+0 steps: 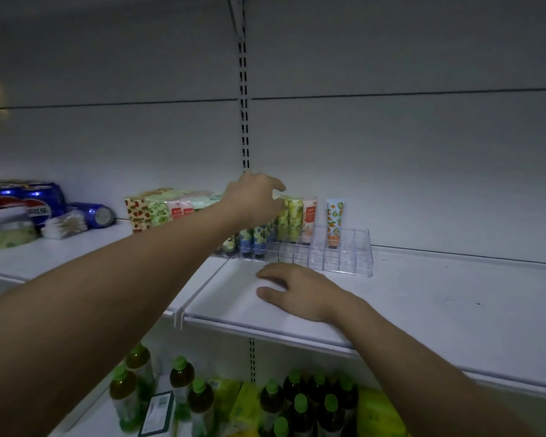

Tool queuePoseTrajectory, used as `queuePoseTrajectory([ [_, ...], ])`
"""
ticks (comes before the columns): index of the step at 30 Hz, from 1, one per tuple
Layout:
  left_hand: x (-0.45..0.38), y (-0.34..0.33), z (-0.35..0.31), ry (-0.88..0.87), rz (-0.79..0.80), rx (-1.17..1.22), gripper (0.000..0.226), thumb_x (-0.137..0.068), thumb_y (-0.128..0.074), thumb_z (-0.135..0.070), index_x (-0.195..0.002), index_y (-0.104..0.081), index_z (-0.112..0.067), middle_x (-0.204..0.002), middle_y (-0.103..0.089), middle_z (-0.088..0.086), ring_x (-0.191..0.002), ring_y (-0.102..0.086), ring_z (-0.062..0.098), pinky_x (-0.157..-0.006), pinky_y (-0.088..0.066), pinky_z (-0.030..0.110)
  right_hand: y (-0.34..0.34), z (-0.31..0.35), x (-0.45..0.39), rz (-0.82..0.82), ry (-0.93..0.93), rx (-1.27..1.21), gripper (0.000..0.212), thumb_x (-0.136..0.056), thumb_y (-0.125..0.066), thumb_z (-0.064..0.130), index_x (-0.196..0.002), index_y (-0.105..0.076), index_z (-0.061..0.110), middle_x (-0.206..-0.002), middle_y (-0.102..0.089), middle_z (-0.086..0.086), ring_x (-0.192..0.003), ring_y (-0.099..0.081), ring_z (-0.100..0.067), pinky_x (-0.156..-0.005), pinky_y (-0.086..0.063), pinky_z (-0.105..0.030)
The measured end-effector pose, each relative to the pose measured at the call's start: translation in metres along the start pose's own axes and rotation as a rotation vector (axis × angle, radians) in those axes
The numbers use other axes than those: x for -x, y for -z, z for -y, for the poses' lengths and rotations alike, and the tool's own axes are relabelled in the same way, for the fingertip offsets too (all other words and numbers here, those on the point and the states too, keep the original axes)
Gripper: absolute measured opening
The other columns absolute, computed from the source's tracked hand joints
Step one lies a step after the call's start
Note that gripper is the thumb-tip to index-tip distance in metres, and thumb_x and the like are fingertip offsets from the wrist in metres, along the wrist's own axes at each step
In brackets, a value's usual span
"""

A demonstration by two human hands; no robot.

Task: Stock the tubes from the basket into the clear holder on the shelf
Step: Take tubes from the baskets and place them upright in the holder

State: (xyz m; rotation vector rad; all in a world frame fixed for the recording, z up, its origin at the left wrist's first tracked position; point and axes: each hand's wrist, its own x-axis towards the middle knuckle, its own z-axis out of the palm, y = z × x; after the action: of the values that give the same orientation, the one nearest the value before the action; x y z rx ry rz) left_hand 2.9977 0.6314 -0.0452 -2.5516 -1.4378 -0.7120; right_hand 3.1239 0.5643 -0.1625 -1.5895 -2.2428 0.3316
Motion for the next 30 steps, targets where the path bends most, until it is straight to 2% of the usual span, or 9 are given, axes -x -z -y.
queuePoseTrajectory([
  [3, 0.041, 0.012, 0.016, 0.046, 0.024, 0.077, 0.04, -0.094, -0.05, -0.039, -0.132, -0.055, -0.027, -0.135, -0.056, 0.004, -0.116, -0.054, 0.026, -0.1, -0.045, 0.044, 0.001, 0.014, 0.007, 0.007, -0.039, 0.034, 0.051, -0.097, -0.047, 0.049, -0.141, -0.048, 0.022, -0.147, -0.047, 0.001, -0.131, -0.046, -0.019, -0.108, -0.036, -0.032],
  [6, 0.091, 0.021, 0.034, 0.094, 0.045, 0.152, 0.032, -0.094, -0.051, -0.034, -0.121, -0.064, -0.022, -0.121, -0.065, 0.007, -0.096, -0.062, 0.024, -0.089, -0.052, 0.037, 0.006, 0.041, 0.016, -0.005, -0.069, 0.093, 0.037, -0.096, -0.053, 0.036, -0.125, -0.062, 0.015, -0.131, -0.06, -0.007, -0.116, -0.058, -0.025, -0.1, -0.045, -0.034],
  [9, 0.144, 0.028, 0.052, 0.138, 0.019, 0.158, 0.028, -0.092, -0.055, -0.033, -0.114, -0.068, -0.02, -0.113, -0.068, 0.007, -0.088, -0.059, 0.021, -0.078, -0.047, 0.027, 0.012, 0.077, 0.027, -0.025, -0.057, 0.081, 0.024, -0.097, -0.055, 0.026, -0.105, -0.069, 0.009, -0.108, -0.07, -0.012, -0.089, -0.064, -0.021, -0.082, -0.051, -0.031],
  [11, 0.183, 0.028, 0.069, 0.189, 0.018, 0.169, 0.028, -0.091, -0.055, -0.037, -0.112, -0.068, -0.024, -0.11, -0.068, 0.004, -0.088, -0.058, 0.019, -0.078, -0.045, 0.028, 0.011, 0.102, 0.035, -0.019, -0.063, -0.012, 0.022, -0.099, -0.053, 0.027, -0.099, -0.067, 0.01, -0.094, -0.072, -0.011, -0.068, -0.067, -0.018, -0.064, -0.055, -0.029],
  [13, 0.223, 0.019, 0.089, 0.269, 0.041, 0.217, 0.026, -0.09, -0.055, -0.038, -0.109, -0.067, -0.026, -0.105, -0.066, -0.001, -0.091, -0.059, 0.019, -0.082, -0.048, 0.031, 0.0, 0.124, 0.046, 0.019, -0.059, -0.111, 0.024, -0.099, -0.052, 0.033, -0.098, -0.066, 0.014, -0.086, -0.072, -0.003, -0.062, -0.069, -0.015, -0.053, -0.056, -0.026],
  [18, 0.317, -0.057, 0.138, 0.559, 0.169, 0.346, 0.022, -0.091, -0.056, -0.025, -0.106, -0.07, -0.018, -0.107, -0.069, 0.012, -0.102, -0.063, 0.029, -0.087, -0.046, 0.027, -0.084, 0.155, 0.062, 0.202, -0.049, -0.246, 0.025, -0.098, -0.051, 0.032, -0.096, -0.067, 0.013, -0.082, -0.07, -0.004, -0.062, -0.068, -0.018, -0.054, -0.058, -0.03],
  [23, 0.407, -0.165, 0.145, 0.833, 0.416, 0.526, 0.02, -0.093, -0.056, -0.019, -0.099, -0.071, -0.007, -0.109, -0.069, 0.018, -0.106, -0.062, 0.032, -0.09, -0.049, 0.035, -0.22, 0.134, 0.072, 0.473, -0.255, -0.335, 0.026, -0.099, -0.05, 0.027, -0.102, -0.065, 0.006, -0.092, -0.069, -0.011, -0.063, -0.064, -0.021, -0.054, -0.055, -0.03],
  [28, 0.46, -0.25, 0.133, 1.022, 0.612, 0.705, 0.029, -0.095, -0.054, -0.018, -0.098, -0.07, 0.005, -0.101, -0.067, 0.027, -0.094, -0.065, 0.039, -0.074, -0.048, 0.034, -0.336, 0.091, 0.105, 0.699, -0.499, -0.329, 0.032, -0.099, -0.048, 0.021, -0.084, -0.062, -0.004, -0.089, -0.064, -0.032, -0.074, -0.065, -0.041, -0.064, -0.055, -0.042],
  [30, 0.472, -0.272, 0.132, 1.094, 0.649, 0.742, 0.026, -0.095, -0.054, -0.019, -0.096, -0.07, 0.002, -0.098, -0.067, 0.023, -0.083, -0.064, 0.032, -0.071, -0.046, 0.03, -0.371, 0.072, 0.124, 0.801, -0.572, -0.299, 0.032, -0.1, -0.045, 0.017, -0.1, -0.065, -0.007, -0.099, -0.065, -0.031, -0.078, -0.065, -0.04, -0.07, -0.054, -0.043],
])
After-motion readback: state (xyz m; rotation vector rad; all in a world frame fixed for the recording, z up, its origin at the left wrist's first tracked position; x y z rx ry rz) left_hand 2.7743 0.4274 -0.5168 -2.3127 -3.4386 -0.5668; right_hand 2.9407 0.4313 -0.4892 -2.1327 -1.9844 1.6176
